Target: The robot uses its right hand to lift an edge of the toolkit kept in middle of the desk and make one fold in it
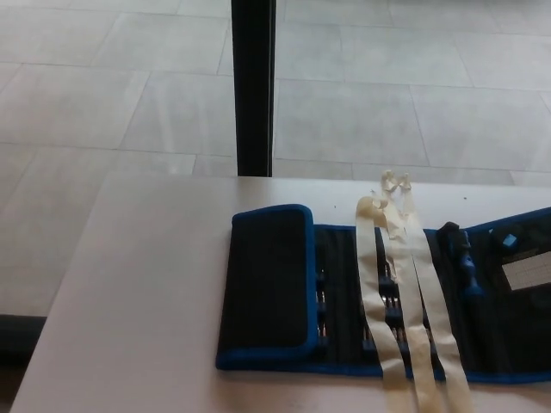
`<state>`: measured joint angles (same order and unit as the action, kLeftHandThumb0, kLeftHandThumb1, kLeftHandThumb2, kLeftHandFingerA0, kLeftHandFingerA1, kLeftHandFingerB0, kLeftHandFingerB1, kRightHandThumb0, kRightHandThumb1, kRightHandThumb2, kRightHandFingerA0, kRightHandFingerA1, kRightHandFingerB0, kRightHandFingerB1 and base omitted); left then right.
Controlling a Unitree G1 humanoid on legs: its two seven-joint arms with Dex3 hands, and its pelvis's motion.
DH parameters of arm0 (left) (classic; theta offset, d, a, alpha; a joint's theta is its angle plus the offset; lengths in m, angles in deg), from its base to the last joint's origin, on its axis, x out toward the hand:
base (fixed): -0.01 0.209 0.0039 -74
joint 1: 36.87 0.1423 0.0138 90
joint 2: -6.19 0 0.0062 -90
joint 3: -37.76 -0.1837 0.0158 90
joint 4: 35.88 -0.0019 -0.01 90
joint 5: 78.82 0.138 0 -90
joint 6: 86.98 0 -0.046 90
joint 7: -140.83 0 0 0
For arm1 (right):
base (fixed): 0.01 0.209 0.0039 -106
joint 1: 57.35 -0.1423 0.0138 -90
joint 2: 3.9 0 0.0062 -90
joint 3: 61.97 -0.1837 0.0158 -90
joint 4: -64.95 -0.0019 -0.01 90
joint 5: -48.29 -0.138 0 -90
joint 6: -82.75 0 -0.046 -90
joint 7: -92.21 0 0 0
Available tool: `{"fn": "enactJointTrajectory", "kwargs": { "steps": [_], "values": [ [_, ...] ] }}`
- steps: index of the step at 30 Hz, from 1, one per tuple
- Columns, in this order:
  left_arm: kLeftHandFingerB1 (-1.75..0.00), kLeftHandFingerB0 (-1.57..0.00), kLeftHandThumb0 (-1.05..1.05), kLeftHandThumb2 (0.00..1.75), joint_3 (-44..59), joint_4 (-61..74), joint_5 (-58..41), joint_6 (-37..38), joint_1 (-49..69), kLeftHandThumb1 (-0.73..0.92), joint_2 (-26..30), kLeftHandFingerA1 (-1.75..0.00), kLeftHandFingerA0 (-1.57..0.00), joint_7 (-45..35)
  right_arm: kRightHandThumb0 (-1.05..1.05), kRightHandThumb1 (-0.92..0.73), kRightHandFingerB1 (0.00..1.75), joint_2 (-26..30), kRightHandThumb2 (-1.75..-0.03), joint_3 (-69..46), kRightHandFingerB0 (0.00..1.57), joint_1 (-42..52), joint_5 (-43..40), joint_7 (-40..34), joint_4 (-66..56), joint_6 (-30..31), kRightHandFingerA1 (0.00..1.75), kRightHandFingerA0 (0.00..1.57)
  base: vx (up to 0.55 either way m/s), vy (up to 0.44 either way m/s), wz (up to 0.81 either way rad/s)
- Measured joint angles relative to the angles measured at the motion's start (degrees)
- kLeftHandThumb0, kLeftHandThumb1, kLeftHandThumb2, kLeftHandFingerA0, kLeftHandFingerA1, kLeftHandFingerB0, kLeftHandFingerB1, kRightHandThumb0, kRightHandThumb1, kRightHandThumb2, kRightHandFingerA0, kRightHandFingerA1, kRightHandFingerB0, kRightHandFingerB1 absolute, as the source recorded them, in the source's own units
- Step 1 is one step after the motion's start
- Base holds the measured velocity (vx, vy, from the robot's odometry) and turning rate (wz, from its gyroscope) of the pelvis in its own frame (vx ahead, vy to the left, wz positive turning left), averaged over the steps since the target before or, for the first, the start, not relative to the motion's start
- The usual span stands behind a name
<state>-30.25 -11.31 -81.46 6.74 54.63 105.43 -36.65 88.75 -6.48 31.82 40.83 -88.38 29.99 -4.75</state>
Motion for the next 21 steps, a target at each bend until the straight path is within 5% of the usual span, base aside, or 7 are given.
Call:
{"fn": "enactJointTrajectory", "kwargs": {
  "steps": [3,8,9,10,14,17,21],
  "values": [
    [-0.59,-0.70,-0.51,0.57,3.66,-2.08,-1.32,0.14,-0.86,0.55,1.05,-0.76,-0.83,0.43,-0.37,-0.48,0.79,0.26,-0.89,-5.16,0.64,-1.00,-2.46,-0.30,0.16,0.08,0.92,0.73,0.00,0.000,0.00],
    [-0.59,-0.70,-0.51,0.56,7.01,-4.35,-2.82,0.30,-1.15,0.56,2.14,-0.79,-0.83,1.06,-0.36,-0.69,0.93,1.37,-0.59,-12.47,0.59,-1.48,-6.23,-0.86,1.27,0.54,1.05,0.53,0.00,0.000,0.00],
    [-0.60,-0.70,-0.50,0.56,7.31,-4.58,-2.96,0.30,-1.21,0.56,2.16,-0.78,-0.83,1.16,-0.44,-0.53,0.82,1.57,-0.95,-13.65,0.54,-1.58,-6.83,-1.06,1.35,0.70,0.90,0.57,0.00,0.000,0.00],
    [-0.60,-0.70,-0.51,0.57,7.68,-4.90,-3.14,0.30,-1.32,0.55,2.17,-0.76,-0.82,1.31,-0.44,-0.73,0.99,1.81,-0.61,-15.32,0.39,-1.80,-7.72,-1.61,1.26,1.09,1.24,0.33,0.00,0.000,0.00],
    [-0.60,-0.71,-0.52,0.56,8.49,-5.45,-3.33,0.31,-1.45,0.55,2.16,-0.76,-0.85,1.50,-0.51,-0.79,1.04,3.09,-0.59,-21.13,0.45,-3.77,-10.62,-4.27,1.02,2.48,1.21,0.41,0.00,0.000,0.00],
    [-0.58,-0.71,-0.50,0.56,9.21,-5.79,-3.49,0.32,-1.70,0.55,2.17,-0.76,-0.85,1.73,-0.54,-0.71,1.27,5.27,-0.61,-25.18,0.71,-6.46,-12.69,-6.57,1.48,2.82,1.63,1.12,0.00,0.000,0.00],
    [-0.57,-0.71,-0.52,0.57,9.77,-6.08,-3.77,0.38,-2.03,0.57,2.17,-0.73,-0.83,2.15,-0.55,-0.67,1.46,7.92,-0.64,-29.37,0.76,-12.05,-15.50,-9.80,1.54,2.84,1.70,1.15,0.00,0.000,0.00]
  ]
}}
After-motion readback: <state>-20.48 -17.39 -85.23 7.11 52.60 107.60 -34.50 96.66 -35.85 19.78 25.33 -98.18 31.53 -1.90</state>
